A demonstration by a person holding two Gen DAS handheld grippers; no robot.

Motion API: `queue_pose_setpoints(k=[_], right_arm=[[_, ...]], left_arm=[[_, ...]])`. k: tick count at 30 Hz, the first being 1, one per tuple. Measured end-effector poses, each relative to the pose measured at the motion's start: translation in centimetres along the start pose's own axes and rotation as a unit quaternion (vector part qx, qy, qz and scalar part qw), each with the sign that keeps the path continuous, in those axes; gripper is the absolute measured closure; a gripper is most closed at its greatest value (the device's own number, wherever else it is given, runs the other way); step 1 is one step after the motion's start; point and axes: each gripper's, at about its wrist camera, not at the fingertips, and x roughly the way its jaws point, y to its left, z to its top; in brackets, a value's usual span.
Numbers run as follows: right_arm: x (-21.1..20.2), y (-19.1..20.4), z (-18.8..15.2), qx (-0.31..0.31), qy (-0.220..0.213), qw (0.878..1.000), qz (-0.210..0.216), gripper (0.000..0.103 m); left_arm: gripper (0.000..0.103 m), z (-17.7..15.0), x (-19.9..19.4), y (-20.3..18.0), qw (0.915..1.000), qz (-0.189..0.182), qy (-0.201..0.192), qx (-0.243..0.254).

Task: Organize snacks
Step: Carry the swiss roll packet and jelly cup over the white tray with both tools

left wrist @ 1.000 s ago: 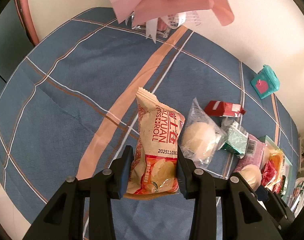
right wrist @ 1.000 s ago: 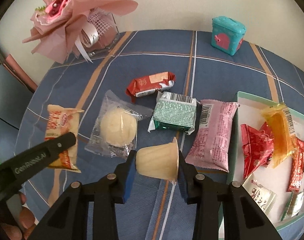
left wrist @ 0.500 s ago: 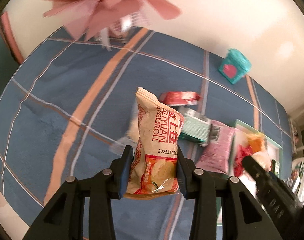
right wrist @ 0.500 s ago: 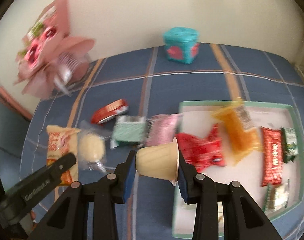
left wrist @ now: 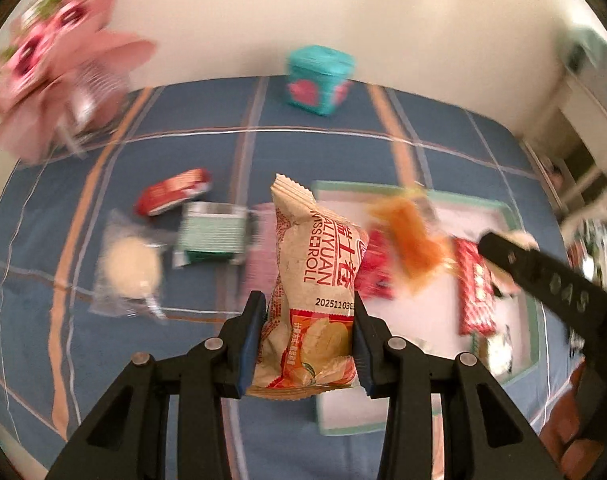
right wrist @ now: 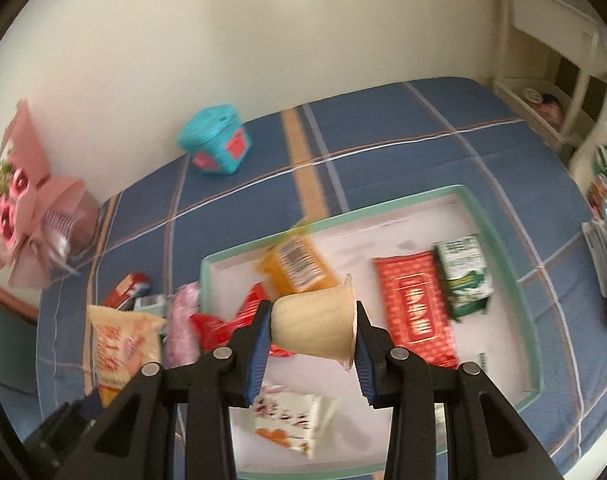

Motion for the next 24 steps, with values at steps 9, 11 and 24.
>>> queue_pose_setpoints(k=[9,11,24], right_arm=[[-1.4,-4.3,0.8,0.038,-0.010,0.999,-0.016,0.063],[-1.0,-4.7,0.8,0.042,-0.003,0.999,-0.018,0.063],[2.9,-4.7,-0.4,0.037,0.058,0.997,-0.025,0.063]], left_arm=[[0.061,-1.1,1.4,-5.8,0.9974,-0.017,0.012,0.069],[0.061,-1.2,2.0,-6.4,0.9970,-0.023,0.017,0.072],[0.049,-1.6,4.4,-6.9,0.9960,-0.020,0.046,0.073]])
